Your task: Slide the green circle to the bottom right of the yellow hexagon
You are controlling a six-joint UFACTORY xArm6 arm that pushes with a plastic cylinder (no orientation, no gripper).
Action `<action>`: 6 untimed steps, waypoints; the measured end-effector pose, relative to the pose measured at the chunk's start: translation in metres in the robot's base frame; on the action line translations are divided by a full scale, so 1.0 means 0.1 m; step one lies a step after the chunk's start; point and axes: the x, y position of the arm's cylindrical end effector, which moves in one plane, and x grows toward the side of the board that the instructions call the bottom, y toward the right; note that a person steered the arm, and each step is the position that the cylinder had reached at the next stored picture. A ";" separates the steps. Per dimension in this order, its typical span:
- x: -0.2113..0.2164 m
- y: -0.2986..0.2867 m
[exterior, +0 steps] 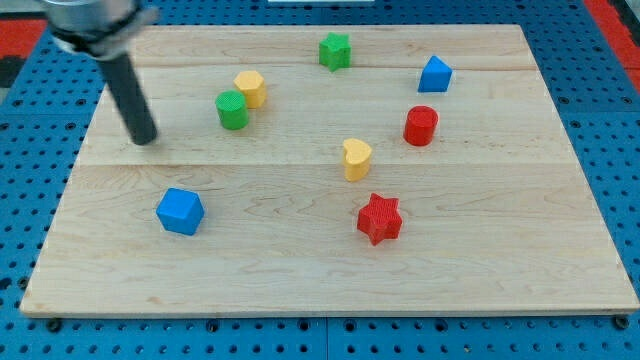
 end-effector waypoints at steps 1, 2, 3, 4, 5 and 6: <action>-0.17 0.27; -0.18 0.79; -0.25 0.85; -0.25 1.51; -0.21 1.48; 0.03 1.53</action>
